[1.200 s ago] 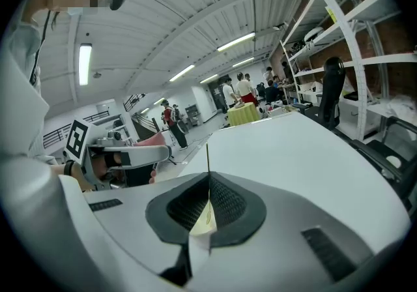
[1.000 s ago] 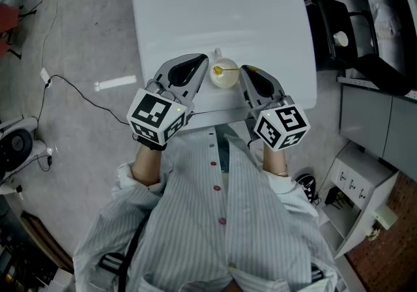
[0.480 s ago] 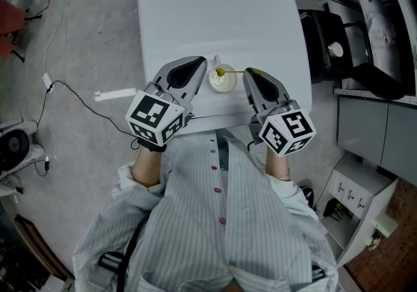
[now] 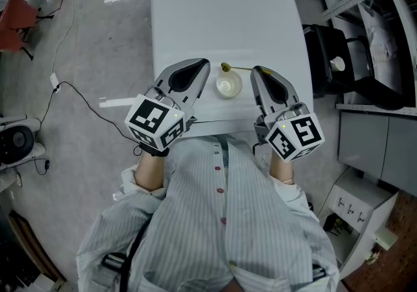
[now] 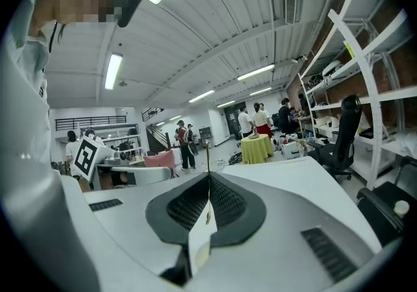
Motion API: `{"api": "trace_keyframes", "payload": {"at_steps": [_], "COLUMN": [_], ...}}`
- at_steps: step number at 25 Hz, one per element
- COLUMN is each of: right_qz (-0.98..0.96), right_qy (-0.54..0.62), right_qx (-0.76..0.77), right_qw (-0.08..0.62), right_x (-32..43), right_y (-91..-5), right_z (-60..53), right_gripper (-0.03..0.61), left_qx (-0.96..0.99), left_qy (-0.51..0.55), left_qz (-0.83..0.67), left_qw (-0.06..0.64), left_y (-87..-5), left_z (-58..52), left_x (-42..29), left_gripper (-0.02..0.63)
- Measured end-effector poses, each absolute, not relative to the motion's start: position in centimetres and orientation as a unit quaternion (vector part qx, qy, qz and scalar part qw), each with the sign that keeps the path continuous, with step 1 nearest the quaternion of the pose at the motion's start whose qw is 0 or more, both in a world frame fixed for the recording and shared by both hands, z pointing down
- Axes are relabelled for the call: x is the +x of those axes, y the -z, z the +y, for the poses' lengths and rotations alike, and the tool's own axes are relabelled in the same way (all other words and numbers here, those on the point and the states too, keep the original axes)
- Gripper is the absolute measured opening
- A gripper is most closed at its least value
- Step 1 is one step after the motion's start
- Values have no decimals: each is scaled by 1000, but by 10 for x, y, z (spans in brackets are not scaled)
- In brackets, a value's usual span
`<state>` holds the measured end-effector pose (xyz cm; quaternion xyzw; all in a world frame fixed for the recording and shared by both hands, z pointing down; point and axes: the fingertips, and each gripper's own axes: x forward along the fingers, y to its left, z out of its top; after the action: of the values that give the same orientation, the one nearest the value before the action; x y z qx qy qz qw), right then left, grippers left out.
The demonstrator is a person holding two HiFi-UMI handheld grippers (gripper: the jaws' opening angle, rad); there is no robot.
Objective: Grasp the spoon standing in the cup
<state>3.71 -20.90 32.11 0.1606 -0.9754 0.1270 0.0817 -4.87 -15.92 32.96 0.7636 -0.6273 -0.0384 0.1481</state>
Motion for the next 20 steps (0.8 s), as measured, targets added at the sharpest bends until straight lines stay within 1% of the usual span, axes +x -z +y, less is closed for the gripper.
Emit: {"api": "trace_keyframes", "payload": {"at_steps": [11, 20], "right_qz": [-986, -988], "right_qy": [-96, -96], "right_qx": [134, 124], "right_qw": [39, 20], "right_x": [27, 24], "right_y": [-271, -252], "right_z": [-202, -207], "right_gripper": [11, 11], "left_qx": [758, 754], "left_qy": [57, 61], "left_qz": [-640, -647], "left_qw": [111, 96], "left_y": [-291, -271], "left_z": [-143, -140], "left_x": [-53, -57], "left_gripper": [9, 9]}}
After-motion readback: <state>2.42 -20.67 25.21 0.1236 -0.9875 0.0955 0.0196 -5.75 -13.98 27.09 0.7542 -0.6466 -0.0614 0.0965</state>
